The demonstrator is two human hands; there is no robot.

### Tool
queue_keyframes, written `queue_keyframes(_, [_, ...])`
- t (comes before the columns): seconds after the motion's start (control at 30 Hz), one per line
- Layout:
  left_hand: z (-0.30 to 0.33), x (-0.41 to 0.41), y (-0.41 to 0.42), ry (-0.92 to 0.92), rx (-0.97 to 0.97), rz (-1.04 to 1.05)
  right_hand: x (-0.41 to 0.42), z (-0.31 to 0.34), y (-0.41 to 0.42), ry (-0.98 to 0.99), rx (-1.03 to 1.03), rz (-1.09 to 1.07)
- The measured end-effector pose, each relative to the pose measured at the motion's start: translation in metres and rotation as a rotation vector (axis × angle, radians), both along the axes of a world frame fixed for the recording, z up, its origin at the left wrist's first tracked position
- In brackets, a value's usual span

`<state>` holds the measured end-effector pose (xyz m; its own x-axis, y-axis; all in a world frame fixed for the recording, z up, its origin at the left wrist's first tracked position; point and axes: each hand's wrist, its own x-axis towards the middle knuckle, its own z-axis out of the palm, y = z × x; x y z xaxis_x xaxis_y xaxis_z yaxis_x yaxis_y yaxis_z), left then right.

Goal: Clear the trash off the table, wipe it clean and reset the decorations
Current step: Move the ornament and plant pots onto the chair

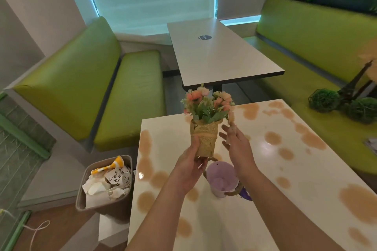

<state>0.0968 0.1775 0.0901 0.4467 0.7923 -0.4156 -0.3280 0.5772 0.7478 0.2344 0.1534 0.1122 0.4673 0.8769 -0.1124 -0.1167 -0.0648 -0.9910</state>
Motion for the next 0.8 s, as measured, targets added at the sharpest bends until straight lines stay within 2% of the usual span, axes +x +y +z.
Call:
queue_keyframes(0.13, [-0.007, 0.000, -0.002, 0.093, 0.121, -0.052, 0.000, -0.003, -0.003, 0.090, -0.020, 0.089])
queue_keyframes(0.27, [-0.014, 0.003, 0.000, 0.329, 0.308, -0.148, 0.003, -0.011, -0.008, 0.068, -0.061, 0.054])
queue_keyframes(0.4, [-0.027, 0.012, -0.003, 0.597, 0.439, -0.149, 0.010, -0.038, -0.013, -0.322, -0.178, 0.055])
queue_keyframes(0.5, [-0.043, 0.019, -0.007, 0.670, 0.517, -0.130, 0.023, -0.066, -0.017, -0.536, -0.345, 0.133])
queue_keyframes(0.57, [-0.048, 0.022, -0.011, 0.817, 0.582, -0.133, 0.029, -0.070, -0.022, -0.534, -0.366, 0.103])
queue_keyframes(0.67, [-0.070, 0.021, -0.014, 1.202, 0.734, -0.177, 0.037, -0.081, -0.035, -0.442, -0.376, 0.078])
queue_keyframes(0.73, [-0.082, 0.020, -0.018, 1.249, 0.794, -0.219, 0.040, -0.088, -0.043, -0.440, -0.382, 0.100])
queue_keyframes(0.8, [-0.088, 0.020, -0.016, 1.243, 0.837, -0.262, 0.041, -0.090, -0.045, -0.539, -0.392, 0.093])
